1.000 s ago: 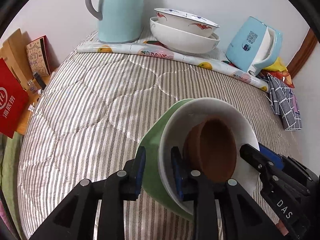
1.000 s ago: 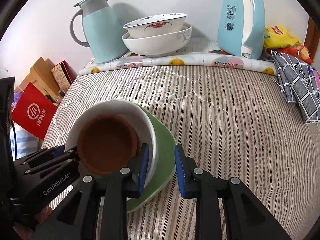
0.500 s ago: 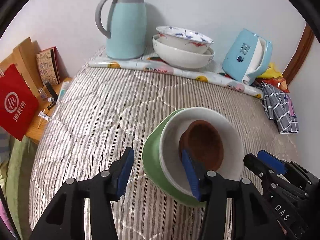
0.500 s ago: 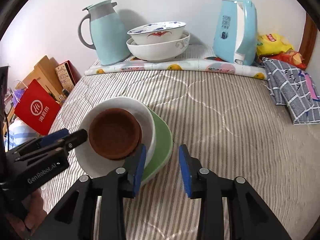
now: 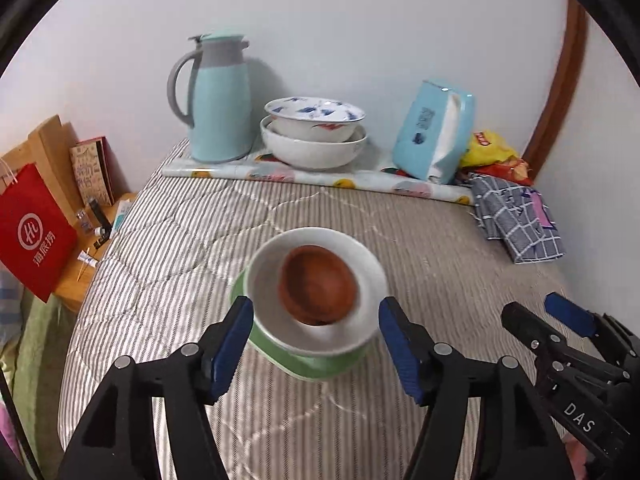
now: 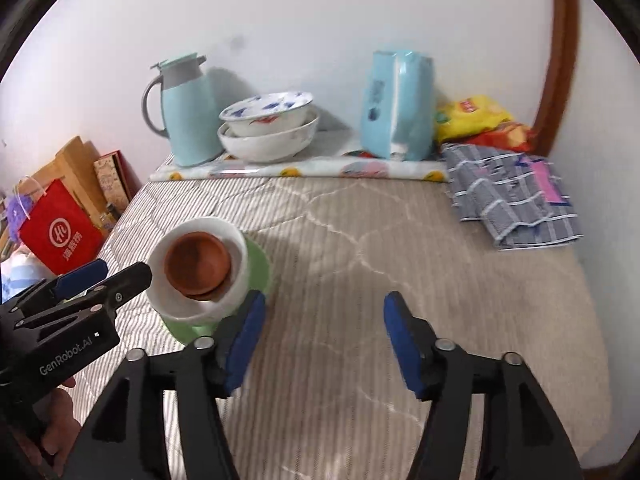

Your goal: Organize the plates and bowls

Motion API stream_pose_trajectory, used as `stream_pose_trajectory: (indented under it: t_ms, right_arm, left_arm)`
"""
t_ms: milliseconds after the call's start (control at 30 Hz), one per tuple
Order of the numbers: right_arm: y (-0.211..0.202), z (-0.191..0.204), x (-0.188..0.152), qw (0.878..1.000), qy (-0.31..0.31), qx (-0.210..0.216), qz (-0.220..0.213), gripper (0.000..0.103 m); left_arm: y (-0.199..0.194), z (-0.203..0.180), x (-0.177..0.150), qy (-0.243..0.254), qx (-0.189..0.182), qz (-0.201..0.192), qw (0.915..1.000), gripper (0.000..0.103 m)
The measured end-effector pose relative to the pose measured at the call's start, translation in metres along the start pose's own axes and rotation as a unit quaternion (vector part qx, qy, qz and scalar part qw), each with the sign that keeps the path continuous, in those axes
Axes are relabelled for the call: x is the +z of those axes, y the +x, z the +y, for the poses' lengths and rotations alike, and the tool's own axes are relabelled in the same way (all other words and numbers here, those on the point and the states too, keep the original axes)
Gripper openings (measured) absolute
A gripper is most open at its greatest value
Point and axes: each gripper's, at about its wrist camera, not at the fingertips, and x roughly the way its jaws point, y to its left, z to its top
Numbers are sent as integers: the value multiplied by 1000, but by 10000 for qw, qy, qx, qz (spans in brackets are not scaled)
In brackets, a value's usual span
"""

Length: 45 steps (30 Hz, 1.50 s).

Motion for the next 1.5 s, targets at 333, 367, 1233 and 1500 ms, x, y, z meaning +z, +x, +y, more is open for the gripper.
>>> stream_pose_trajectory:
  t_ms: [333,367,1233,1500]
  right_arm:
    - [-48,-34,-17,9994,202,-143,-261,65]
    - [-52,-38,-20,9992,244,-153,-280,67]
    - [-94,-66,-56,9965,305,-501,-589,98]
    - [-96,-65,-58,9966,276,-492,-592,98]
  left_arm:
    - [-43,-40,-17,196,-21,-376,9991,85]
    - [-46,-43,-19,189,-32,-381,9991,87]
    - [-80,-69,-43,279,113,-501,9983,95]
    - [-82,-67,-45,256,103,-510,9983,95]
